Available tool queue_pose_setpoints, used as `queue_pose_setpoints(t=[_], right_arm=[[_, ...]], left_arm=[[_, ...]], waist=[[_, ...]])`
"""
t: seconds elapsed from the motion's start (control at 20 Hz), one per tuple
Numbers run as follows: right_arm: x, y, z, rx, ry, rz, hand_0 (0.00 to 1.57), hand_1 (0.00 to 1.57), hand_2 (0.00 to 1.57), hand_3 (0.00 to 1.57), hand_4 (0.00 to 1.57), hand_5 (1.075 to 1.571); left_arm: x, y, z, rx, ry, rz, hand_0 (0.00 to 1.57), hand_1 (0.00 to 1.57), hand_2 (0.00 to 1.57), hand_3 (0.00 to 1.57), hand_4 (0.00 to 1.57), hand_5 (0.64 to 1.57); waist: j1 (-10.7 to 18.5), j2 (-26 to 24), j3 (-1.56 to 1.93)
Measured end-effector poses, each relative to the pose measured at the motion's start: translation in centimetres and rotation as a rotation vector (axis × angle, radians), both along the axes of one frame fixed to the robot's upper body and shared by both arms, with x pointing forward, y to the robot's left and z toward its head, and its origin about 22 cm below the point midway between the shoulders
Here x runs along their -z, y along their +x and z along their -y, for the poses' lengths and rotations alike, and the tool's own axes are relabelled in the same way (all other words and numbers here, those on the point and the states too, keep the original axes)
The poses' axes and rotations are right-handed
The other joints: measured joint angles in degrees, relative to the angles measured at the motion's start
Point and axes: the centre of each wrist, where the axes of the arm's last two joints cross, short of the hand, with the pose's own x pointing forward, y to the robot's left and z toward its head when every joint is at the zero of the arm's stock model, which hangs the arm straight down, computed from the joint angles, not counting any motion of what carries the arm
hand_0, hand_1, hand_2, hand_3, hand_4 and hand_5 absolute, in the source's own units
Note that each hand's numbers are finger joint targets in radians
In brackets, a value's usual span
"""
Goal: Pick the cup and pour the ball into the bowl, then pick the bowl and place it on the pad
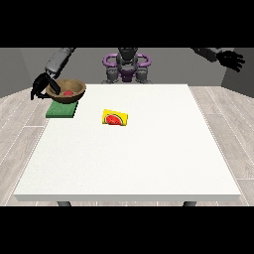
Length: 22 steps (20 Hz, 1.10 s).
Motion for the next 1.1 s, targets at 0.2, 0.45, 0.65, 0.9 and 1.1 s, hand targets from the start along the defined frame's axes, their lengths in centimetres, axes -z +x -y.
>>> queue_pose_setpoints(t=[0.2, 0.45, 0.65, 0.9, 1.1], right_arm=[[-0.4, -0.2, 1.3, 0.058, 0.021, 0.016, 1.55, 1.55, 1.57, 1.04, 0.0, 1.56], [-1.2, -0.4, 3.0, 0.115, 0.011, 0.013, 0.42, 0.42, 0.56, 0.92, 0.0, 1.518], [-0.9, -0.2, 3.1, 0.104, 0.04, -0.01, 0.0, 0.0, 0.18, 0.12, 0.0, 1.392], [-1.2, -0.1, 3.6, 0.103, 0.052, -0.069, 0.0, 0.0, 0.0, 0.0, 0.0, 1.354], [-2.3, 1.4, 2.3, 0.054, 0.068, -0.121, 0.0, 0.0, 0.0, 0.0, 0.48, 1.434]], left_arm=[[-0.7, -0.4, -1.2, -0.001, -0.008, 0.021, 0.0, 0.0, 0.0, 0.0, 1.19, 1.557], [-1.8, -0.3, -1.5, -0.001, 0.003, 0.06, 0.0, 0.0, 0.0, 0.0, 1.17, 1.549], [-2.0, -0.5, -1.7, 0.008, 0.009, 0.046, 0.0, 0.0, 0.0, 0.0, 1.18, 1.55], [-0.7, 1.2, 2.4, 0.073, 0.002, -0.031, 0.0, 0.0, 0.0, 0.0, 0.9, 1.559], [1.0, 2.3, 5.9, 0.113, -0.012, -0.146, 0.0, 0.0, 0.0, 0.0, 0.9, 1.559]], waist=[[0.0, 1.1, -0.01], [0.4, 3.4, 0.02], [1.2, 2.5, 0.01], [1.4, -2.4, 0.08], [0.9, -9.8, 0.04]])
